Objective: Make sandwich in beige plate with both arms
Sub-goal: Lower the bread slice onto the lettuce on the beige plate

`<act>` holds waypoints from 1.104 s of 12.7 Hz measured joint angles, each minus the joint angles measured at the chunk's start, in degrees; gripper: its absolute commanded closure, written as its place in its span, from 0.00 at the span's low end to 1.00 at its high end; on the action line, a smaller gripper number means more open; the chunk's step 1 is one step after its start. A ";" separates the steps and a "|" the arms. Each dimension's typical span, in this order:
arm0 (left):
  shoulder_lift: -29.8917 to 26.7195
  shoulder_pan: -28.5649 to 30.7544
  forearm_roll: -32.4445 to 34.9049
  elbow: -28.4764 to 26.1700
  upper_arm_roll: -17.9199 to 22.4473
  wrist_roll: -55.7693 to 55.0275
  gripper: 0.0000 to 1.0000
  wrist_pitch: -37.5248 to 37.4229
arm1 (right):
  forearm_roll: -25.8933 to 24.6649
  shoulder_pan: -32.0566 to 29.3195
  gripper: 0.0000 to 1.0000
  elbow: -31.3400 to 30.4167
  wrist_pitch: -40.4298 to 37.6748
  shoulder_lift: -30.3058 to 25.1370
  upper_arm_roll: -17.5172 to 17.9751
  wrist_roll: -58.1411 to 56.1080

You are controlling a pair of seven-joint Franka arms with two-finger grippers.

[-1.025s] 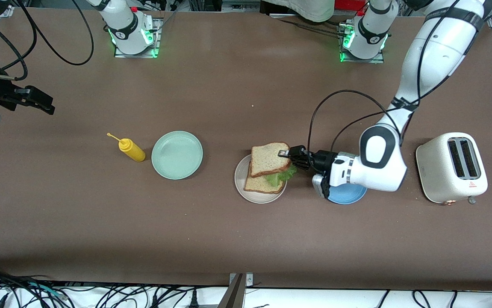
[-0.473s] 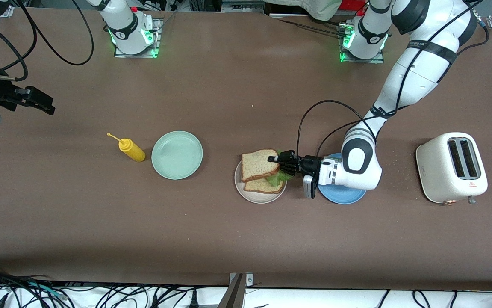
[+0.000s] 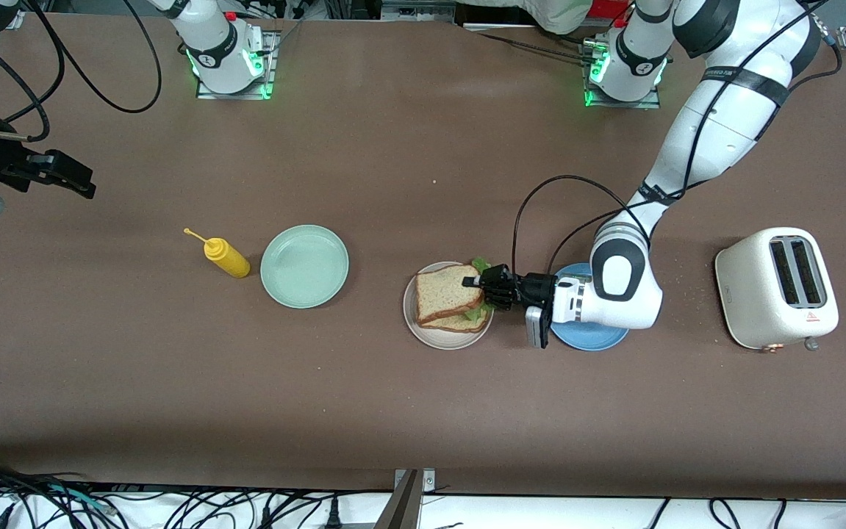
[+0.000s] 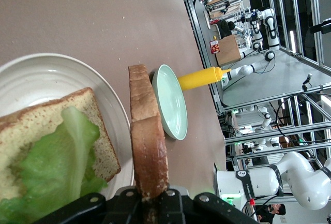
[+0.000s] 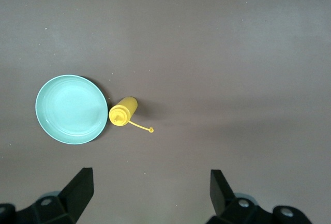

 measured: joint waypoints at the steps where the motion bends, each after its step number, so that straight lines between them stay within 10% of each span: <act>1: -0.09 0.11 0.00 0.12 0.19 0.00 1.00 0.01 | 0.00 0.00 0.00 0.00 0.00 0.00 0.00 0.00; 11: -0.11 -1.22 0.40 0.07 1.31 0.01 0.94 2.78 | 0.21 0.00 0.00 0.00 0.02 0.23 0.00 0.00; 12: -0.10 -2.01 0.40 0.03 1.31 0.06 0.76 4.23 | 0.21 0.00 0.00 0.00 0.02 0.24 0.00 0.00; 14: -0.10 -2.69 0.40 0.05 1.31 0.19 0.00 5.53 | 0.22 0.00 0.00 0.00 0.02 0.25 -0.01 0.00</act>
